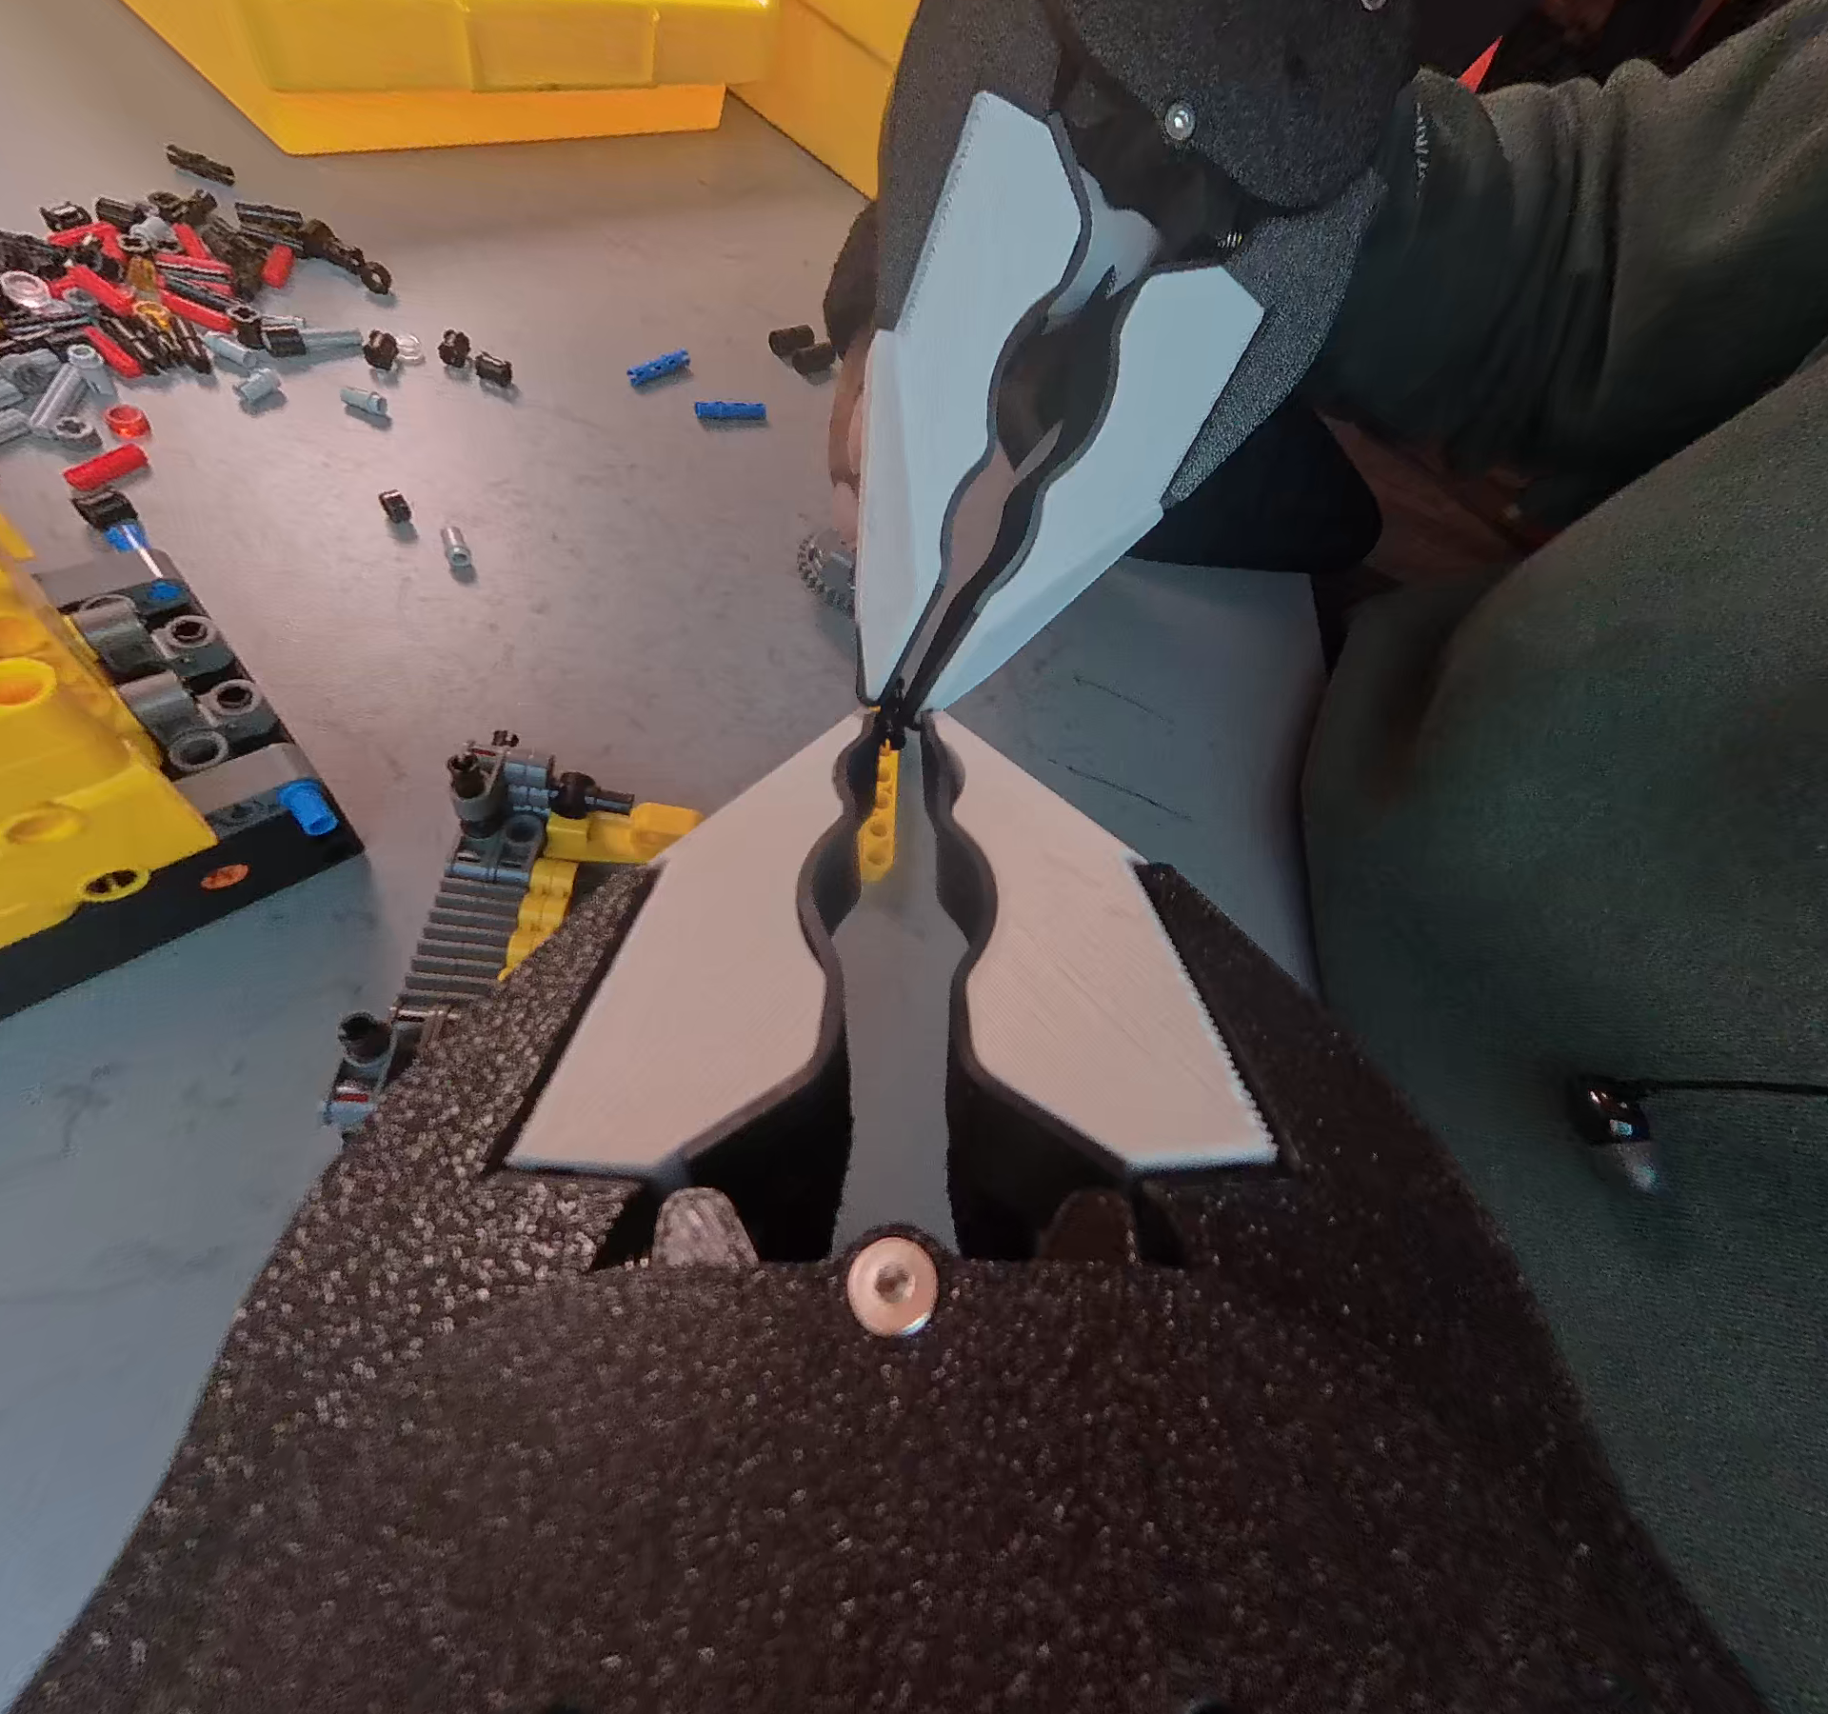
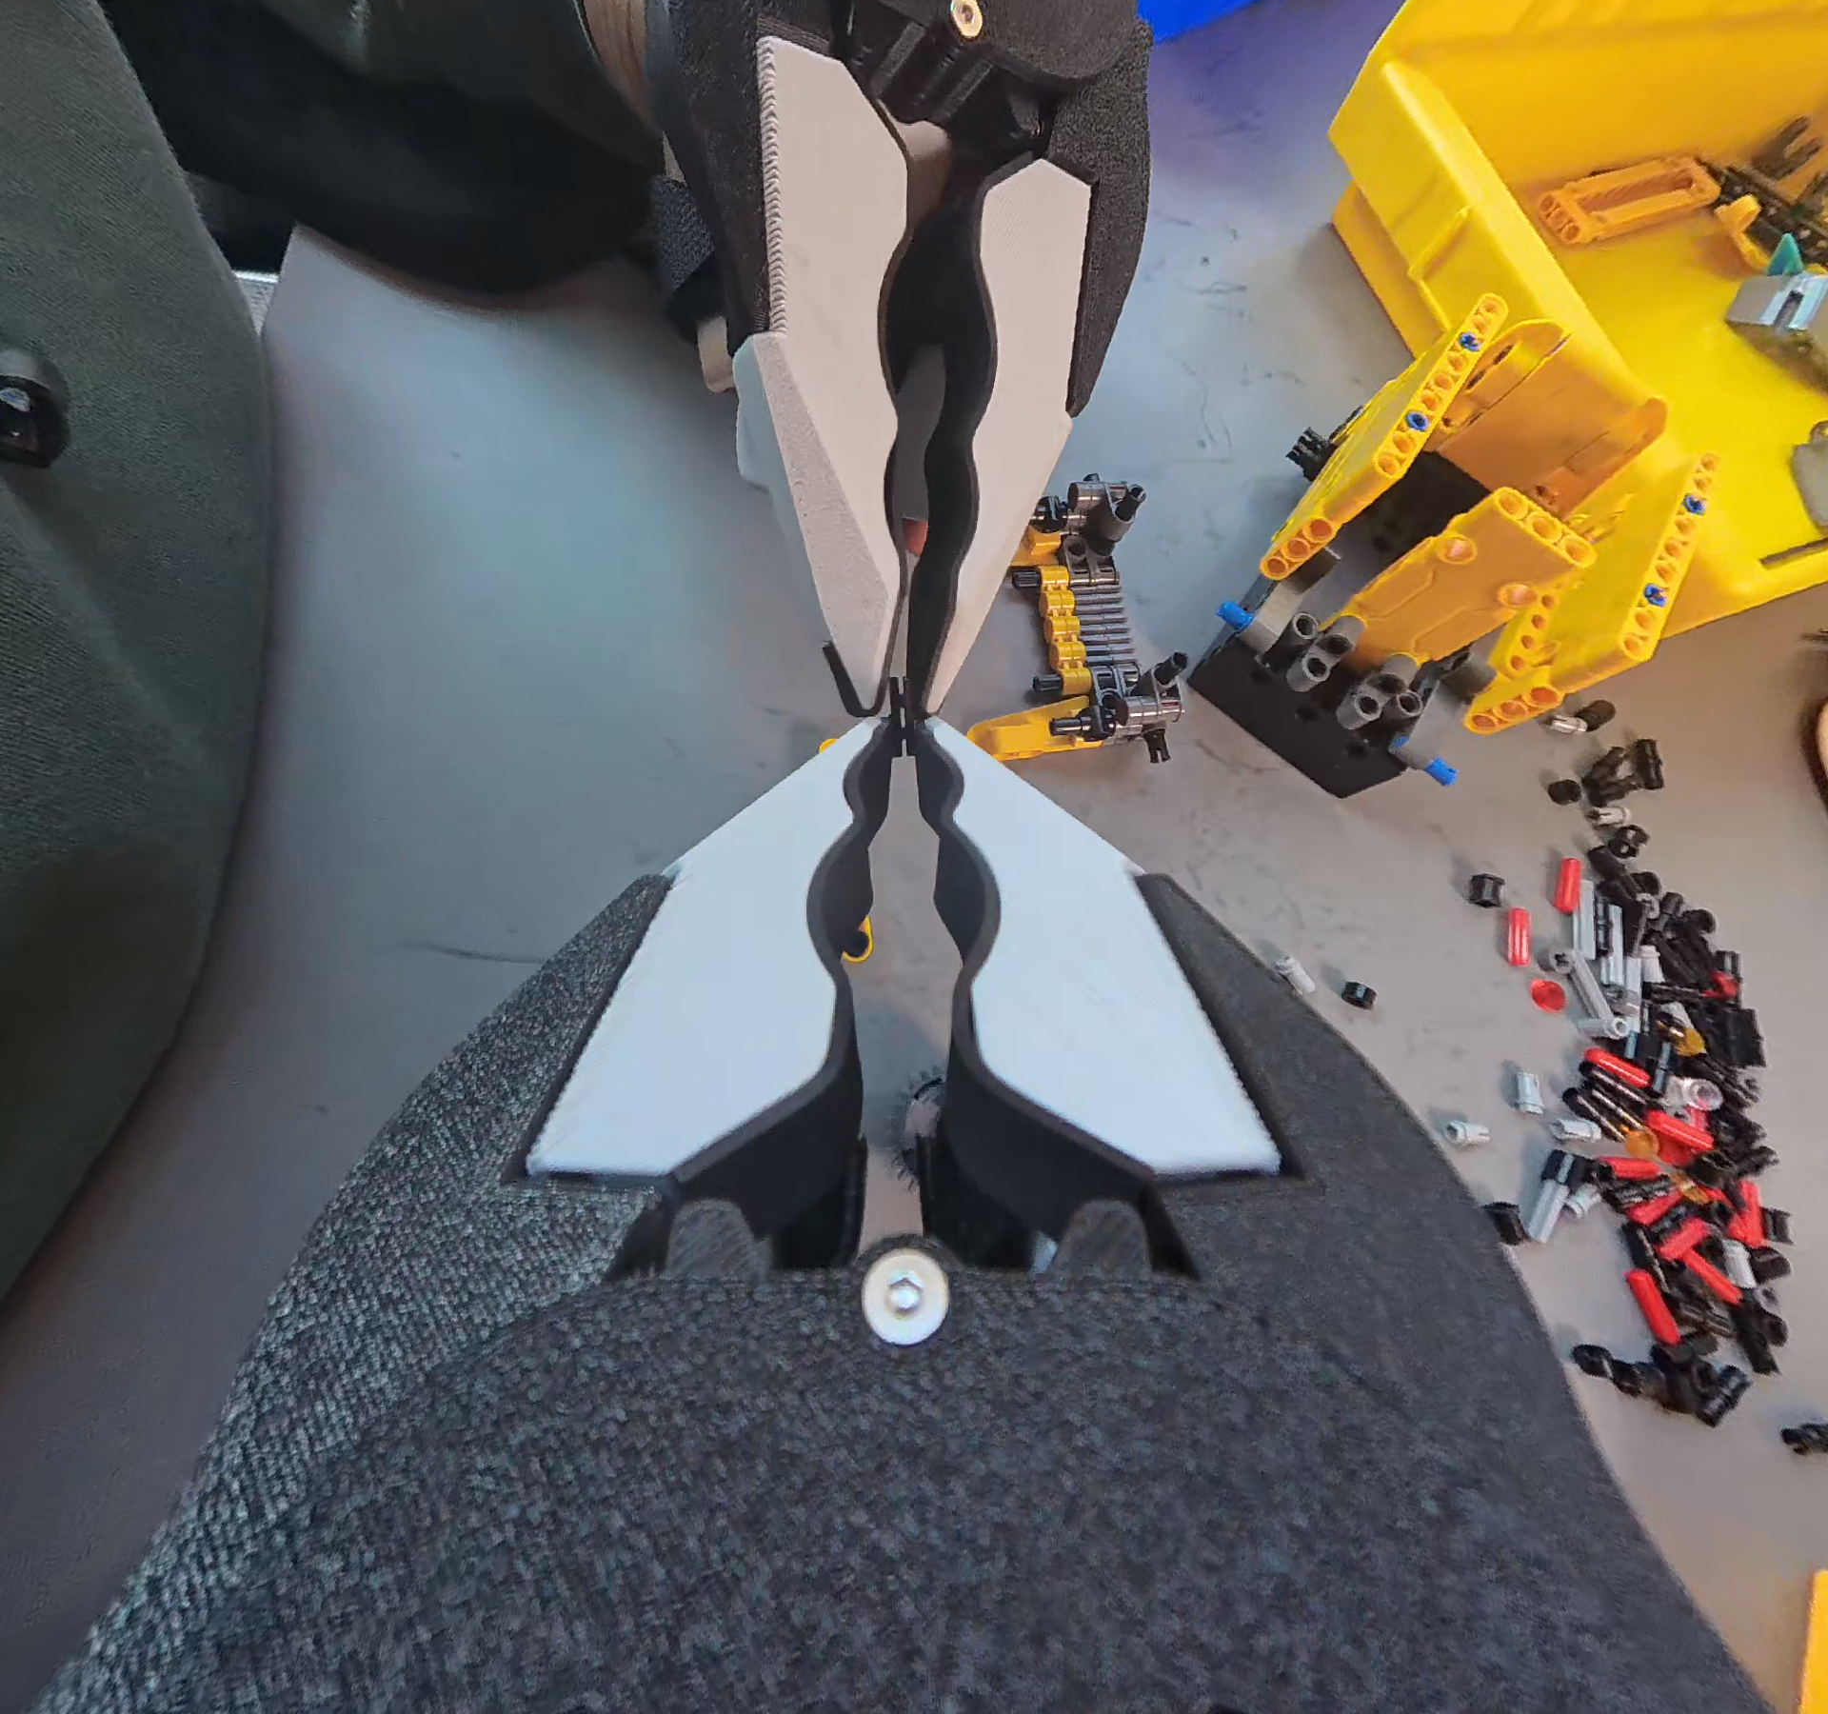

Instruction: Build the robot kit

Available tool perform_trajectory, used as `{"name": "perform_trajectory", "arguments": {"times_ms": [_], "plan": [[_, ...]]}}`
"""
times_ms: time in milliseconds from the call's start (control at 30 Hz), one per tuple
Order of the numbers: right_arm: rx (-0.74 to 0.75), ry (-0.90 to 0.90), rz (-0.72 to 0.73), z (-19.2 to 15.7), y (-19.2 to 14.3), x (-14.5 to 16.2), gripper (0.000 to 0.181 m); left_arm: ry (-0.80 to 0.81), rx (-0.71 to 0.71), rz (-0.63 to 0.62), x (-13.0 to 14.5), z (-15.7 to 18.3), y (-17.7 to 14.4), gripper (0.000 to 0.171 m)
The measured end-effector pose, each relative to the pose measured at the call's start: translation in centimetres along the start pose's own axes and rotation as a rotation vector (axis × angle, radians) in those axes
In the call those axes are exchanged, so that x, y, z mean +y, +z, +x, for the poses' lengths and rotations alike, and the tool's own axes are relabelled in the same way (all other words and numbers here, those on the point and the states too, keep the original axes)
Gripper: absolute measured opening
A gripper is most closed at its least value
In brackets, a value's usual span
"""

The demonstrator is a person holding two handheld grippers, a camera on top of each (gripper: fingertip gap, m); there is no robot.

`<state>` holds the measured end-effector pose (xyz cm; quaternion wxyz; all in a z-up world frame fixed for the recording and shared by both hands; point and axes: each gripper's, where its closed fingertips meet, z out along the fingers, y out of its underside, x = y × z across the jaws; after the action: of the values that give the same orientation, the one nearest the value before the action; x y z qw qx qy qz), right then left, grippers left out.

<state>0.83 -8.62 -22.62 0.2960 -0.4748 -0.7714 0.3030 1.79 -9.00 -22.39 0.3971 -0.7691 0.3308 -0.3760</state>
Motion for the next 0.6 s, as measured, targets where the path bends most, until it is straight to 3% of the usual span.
{"name": "perform_trajectory", "arguments": {"times_ms": [233,600], "plan": [[0.007,0.014,0.159,0.1,-1.2,-1.5,0.003,-0.065,0.076,0.090,-1.4,0.6,-0.8,0.004],[0.012,0.087,0.509,0.8,-4.1,-5.4,0.000,-0.272,0.324,0.334,-4.8,2.0,-2.9,0.003]]}}
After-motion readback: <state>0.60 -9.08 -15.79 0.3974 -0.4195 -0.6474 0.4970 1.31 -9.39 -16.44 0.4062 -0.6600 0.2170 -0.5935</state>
